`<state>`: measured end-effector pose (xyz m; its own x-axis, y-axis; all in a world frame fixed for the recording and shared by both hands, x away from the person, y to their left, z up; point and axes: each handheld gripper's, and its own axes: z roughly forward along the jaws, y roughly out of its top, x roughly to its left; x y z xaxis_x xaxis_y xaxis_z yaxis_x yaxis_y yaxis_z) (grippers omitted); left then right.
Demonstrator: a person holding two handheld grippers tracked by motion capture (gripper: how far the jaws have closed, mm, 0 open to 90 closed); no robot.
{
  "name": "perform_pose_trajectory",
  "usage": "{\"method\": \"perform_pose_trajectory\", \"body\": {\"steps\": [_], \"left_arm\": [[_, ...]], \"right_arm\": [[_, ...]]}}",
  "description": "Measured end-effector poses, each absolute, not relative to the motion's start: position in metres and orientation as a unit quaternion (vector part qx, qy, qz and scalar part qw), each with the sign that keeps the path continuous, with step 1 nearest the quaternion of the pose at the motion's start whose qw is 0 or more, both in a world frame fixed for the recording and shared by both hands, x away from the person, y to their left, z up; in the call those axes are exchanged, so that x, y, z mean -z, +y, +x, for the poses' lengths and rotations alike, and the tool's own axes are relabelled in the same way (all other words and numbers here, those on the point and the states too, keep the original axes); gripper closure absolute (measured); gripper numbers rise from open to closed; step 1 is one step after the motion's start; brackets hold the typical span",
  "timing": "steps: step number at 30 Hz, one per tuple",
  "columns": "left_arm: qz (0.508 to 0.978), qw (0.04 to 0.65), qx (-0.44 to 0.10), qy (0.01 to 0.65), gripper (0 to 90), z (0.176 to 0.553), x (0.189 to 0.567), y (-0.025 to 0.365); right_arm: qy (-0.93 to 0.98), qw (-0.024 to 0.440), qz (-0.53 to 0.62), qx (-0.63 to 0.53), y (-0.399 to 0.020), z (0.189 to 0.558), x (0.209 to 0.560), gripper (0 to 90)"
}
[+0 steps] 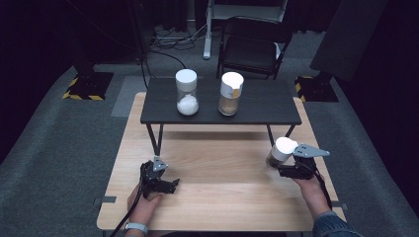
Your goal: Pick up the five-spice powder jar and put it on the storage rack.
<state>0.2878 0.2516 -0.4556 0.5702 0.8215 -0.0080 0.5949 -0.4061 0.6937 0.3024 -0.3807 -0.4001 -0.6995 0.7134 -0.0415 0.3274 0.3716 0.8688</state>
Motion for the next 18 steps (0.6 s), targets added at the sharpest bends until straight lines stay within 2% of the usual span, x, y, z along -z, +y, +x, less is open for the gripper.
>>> {"method": "perform_pose_trajectory", "body": {"steps": [18], "left_arm": [[0.821,0.333,-0.17,0.431,0.2,0.288,0.456,0.252]], "right_arm": [[0.803,0.215,0.316,-0.457,-0.37,0.305,0.35,31.2]]}}
